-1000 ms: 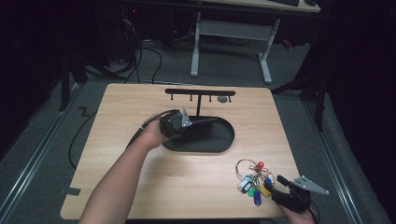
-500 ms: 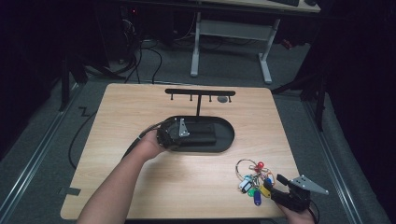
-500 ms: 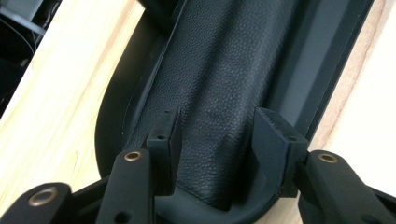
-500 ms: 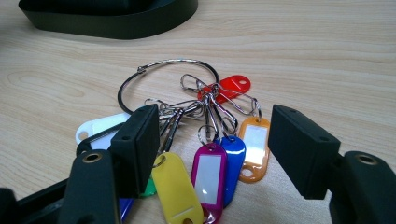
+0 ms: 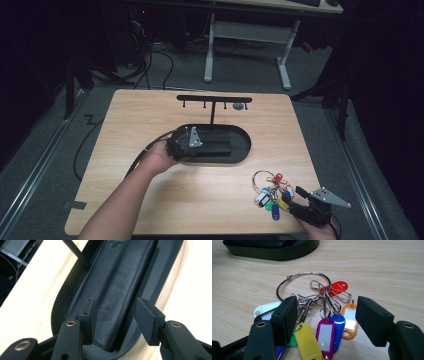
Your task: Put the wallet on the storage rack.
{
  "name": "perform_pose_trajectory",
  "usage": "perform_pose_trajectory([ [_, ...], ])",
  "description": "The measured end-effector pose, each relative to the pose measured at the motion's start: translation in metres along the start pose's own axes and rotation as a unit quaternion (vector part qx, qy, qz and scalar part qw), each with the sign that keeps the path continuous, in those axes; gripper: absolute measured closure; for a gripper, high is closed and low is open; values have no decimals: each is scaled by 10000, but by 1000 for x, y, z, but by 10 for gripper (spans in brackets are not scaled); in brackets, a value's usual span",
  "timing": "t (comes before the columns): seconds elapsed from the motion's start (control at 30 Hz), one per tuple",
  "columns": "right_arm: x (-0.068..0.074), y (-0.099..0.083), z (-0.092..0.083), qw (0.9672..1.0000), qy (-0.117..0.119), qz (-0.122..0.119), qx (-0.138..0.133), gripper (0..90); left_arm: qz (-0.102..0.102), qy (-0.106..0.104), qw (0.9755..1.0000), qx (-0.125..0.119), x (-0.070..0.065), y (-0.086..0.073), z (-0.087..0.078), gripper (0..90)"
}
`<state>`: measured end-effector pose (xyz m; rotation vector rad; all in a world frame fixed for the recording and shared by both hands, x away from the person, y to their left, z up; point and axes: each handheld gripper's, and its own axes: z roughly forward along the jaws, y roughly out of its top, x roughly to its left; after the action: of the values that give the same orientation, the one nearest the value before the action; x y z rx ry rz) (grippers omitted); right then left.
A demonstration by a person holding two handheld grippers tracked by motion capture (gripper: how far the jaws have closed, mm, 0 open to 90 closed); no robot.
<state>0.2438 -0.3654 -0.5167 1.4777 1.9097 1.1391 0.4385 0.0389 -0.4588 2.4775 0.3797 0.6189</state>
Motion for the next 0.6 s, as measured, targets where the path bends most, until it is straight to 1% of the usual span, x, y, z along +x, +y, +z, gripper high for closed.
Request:
perform_pose_trajectory([
  [0.07,0,1,1,10000,11,-23,0,345,-86,-27,9999,-55,-3,-2,-1,531],
  [0.17,1,2,3,10000,24,-26,16,345,-132,29,9999,-69,-7,-8,-3,522],
  [0.3,2,3,6,9999,60,-82,28,345,-293,5,9995,-100,-9,-18,-5,519],
  [0.4,3,3,7,9999,67,-108,44,345,-415,36,9991,-99,-12,-27,-7,516],
  [0.53,3,4,8,9999,73,-71,61,345,-580,38,9982,-122,-15,-38,-9,512],
  [0.6,4,4,9,9999,79,-99,54,345,-671,6,9977,-108,-17,-44,-11,534],
])
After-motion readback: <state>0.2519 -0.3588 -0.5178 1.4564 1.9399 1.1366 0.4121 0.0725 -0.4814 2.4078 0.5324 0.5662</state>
